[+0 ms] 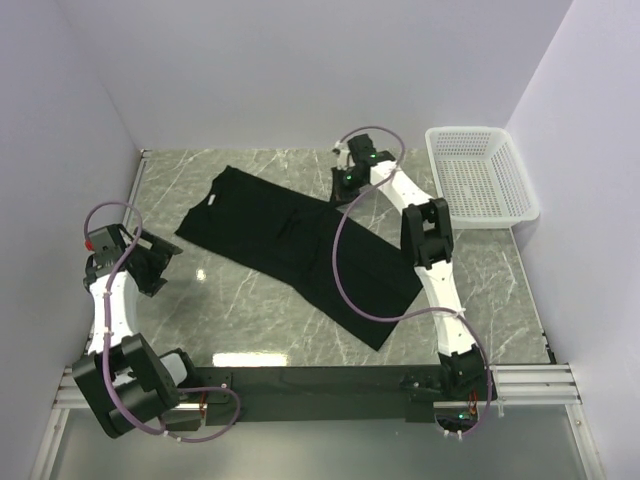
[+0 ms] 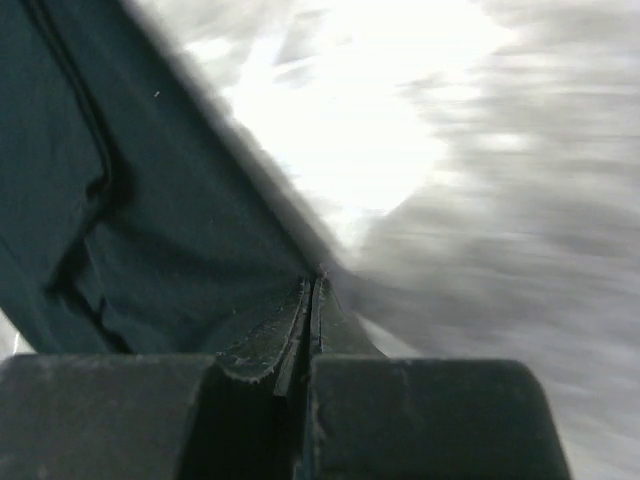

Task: Fold and stack the t-shirts
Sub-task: Fold the tshirt

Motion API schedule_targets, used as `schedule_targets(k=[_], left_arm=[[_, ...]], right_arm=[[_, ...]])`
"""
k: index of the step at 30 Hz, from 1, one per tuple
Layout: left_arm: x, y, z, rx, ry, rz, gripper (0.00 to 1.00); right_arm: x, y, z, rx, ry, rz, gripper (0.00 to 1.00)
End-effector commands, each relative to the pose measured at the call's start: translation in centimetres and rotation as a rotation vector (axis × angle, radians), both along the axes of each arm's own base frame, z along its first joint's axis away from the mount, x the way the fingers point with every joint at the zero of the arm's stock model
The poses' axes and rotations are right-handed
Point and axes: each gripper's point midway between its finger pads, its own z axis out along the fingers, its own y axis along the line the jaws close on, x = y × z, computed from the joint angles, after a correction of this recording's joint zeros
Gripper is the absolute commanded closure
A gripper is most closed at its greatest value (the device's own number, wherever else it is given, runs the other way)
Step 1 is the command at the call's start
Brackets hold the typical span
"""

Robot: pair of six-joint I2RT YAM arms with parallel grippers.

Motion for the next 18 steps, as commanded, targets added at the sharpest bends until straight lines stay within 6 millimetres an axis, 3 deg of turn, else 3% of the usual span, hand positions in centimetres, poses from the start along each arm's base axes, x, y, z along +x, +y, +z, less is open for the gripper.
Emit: schedule_targets(k=[1,4,7,8,9,11,12,14,15,17,18], left_arm=[[1.0,0.0,0.0,-0.018,-0.036,-0.006,0.09],[1.9,-0.2,-0.1,-0.048,-0.053,-0.020,0.10],[3.0,-0.7,-0.4,-0.091,-0.081,-0.047,0.12],[3.4,-1.0,-0.5,-0.105,-0.085,-0.057,0.13],[3.8,-1.1,-1.1,-0.122,-0.072,-0.063,0.14],[5.2,-1.8,-0.9,-0.124,-0.081,-0.091,0.16],[5.6,-2.0,-1.8,-0.136,-0.056,-0.094,0.16],[7.4,-3.0,-1.6,-0.127,-0.065,-0.112,0.18],[7.9,-3.3,-2.7,-0.136,-0.028,-0.115,0.19],[9.7,-4.1,-2.8,-0.105,-0.006,-0.117,0.21],[10.1,-4.3,-4.2,-0.109,0.039,-0.112,0.23]], right_arm=[[3.0,-2.9,2.0,-0.004,-0.077,-0.122,1.00],[3.5,-5.1,1.4,-0.036,-0.079,-0.168,1.00],[3.4,-5.9,1.5,-0.046,-0.080,-0.152,0.98],[3.2,-5.8,1.7,-0.034,-0.079,-0.134,0.93],[2.8,-5.7,1.6,-0.033,-0.081,-0.106,0.82],[2.8,-5.6,3.2,-0.016,-0.123,-0.086,0.68],[2.8,-5.7,3.8,-0.017,-0.149,-0.071,0.57],[2.7,-5.7,6.0,-0.004,-0.206,-0.047,0.49],[2.6,-5.8,6.5,-0.006,-0.228,-0.019,0.44],[2.6,-6.1,9.0,0.015,-0.277,-0.009,0.42],[2.3,-6.2,9.3,0.003,-0.306,0.032,0.41]])
